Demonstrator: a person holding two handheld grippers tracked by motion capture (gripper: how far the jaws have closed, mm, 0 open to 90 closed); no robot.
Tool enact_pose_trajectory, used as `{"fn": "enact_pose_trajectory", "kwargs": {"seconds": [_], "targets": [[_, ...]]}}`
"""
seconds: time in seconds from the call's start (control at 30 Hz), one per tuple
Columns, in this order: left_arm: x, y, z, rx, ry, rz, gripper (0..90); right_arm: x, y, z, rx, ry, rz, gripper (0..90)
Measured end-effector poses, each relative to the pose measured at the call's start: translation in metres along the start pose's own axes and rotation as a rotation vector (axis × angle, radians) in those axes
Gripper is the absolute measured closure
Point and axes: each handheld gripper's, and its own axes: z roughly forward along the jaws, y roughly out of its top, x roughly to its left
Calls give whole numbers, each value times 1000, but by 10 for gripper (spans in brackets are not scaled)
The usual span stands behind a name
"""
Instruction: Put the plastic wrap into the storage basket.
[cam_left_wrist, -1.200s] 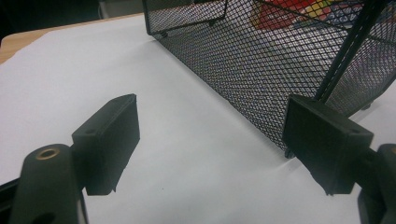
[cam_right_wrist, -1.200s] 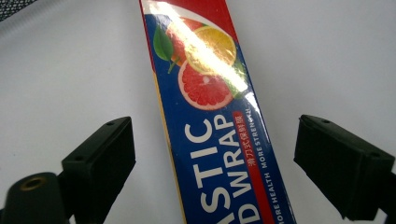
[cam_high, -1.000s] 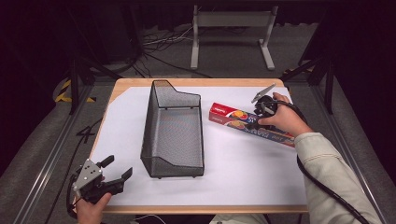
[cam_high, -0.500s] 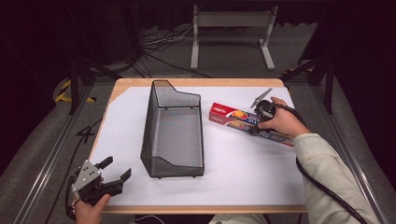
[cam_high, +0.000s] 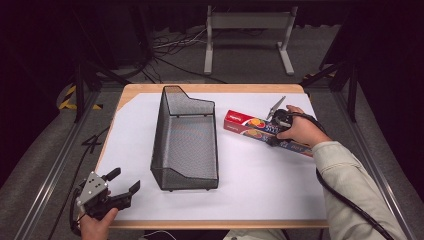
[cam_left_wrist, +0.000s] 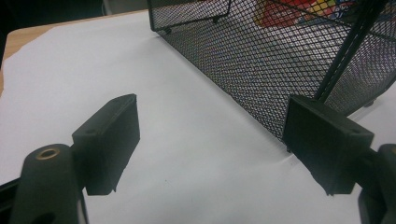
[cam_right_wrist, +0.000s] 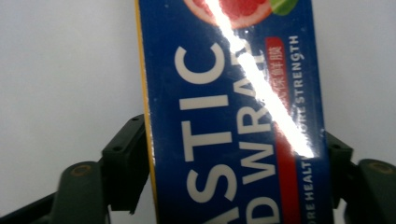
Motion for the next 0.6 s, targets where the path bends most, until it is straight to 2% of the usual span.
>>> {"fn": "enact_pose_trajectory", "kwargs": {"seconds": [0.03, 0.23, 0.37, 0.47, 0.6], "targets": [[0, 0, 0, -1, 0, 0, 199, -1, 0, -1, 5, -8, -18, 348], [0, 0, 0, 1, 3, -3, 199, 1, 2, -2, 18, -10, -22, 372], [0, 0, 0, 1, 4, -2, 199, 2, 3, -4, 30, -18, -45, 392], [0, 1, 0, 3, 5, -1, 199, 4, 3, -5, 36, 10, -18, 398], [0, 2, 2, 0, -1, -1, 199, 7, 4, -12, 29, 14, -20, 399]]}}
